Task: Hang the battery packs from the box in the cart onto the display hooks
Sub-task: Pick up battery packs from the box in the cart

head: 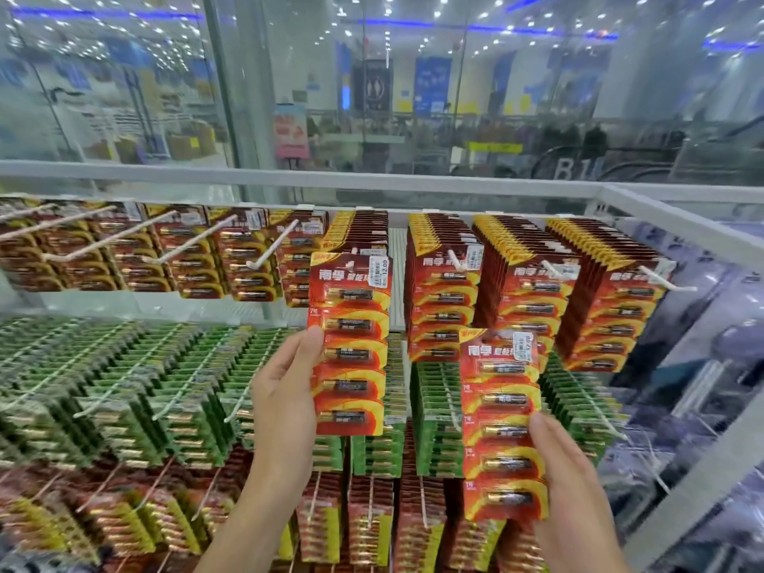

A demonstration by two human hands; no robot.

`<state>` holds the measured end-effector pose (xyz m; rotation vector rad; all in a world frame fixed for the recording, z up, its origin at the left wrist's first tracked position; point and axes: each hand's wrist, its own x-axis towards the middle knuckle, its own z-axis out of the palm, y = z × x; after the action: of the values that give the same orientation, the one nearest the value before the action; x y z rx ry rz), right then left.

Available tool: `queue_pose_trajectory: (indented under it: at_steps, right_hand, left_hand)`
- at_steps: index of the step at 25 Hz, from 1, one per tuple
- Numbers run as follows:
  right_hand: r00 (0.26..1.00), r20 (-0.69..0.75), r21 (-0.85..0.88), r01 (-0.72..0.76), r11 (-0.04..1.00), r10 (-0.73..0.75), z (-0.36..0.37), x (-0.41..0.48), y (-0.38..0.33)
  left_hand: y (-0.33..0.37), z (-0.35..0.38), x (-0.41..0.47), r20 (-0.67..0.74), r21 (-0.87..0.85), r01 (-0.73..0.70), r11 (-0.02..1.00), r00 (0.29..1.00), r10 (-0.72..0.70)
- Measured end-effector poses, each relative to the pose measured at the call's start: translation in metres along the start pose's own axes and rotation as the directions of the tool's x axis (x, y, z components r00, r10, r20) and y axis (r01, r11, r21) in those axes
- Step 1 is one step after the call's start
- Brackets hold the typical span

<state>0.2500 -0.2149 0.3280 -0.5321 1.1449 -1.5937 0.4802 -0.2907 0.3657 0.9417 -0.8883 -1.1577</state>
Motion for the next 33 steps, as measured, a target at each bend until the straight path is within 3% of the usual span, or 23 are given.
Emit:
queue_pose_trajectory:
  at_steps: [8,15,21,33]
  right_hand:
    - [0.996,-0.088,0.066,0.021,0.998,-0.015,-0.004,0.005,0.000]
    - [0.968,-0.171,0.014,0.190,0.982,-0.184,-0.035,0.009,-0.040]
    - [0.896,-0.221,-0.117,0.367,0.923,-0.385,-0.065,0.020,-0.083]
    - [0.889,-0.293,-0.156,0.318,0.935,-0.352,-0.093,0.041,-0.089]
  left_hand:
    - [-0.018,0.008,0.032,0.008,0.041,0.028,0.999,1.000,-0.028]
    - [-0.032,0.026,0.067,-0.040,0.062,-0.041,0.997,0.998,0.044]
    - [-0.053,0.016,0.072,-0.089,0.097,-0.161,0.982,0.981,0.170]
    - [-0.066,0.004,0.067,-0.134,0.187,-0.227,0.956,0.958,0.254]
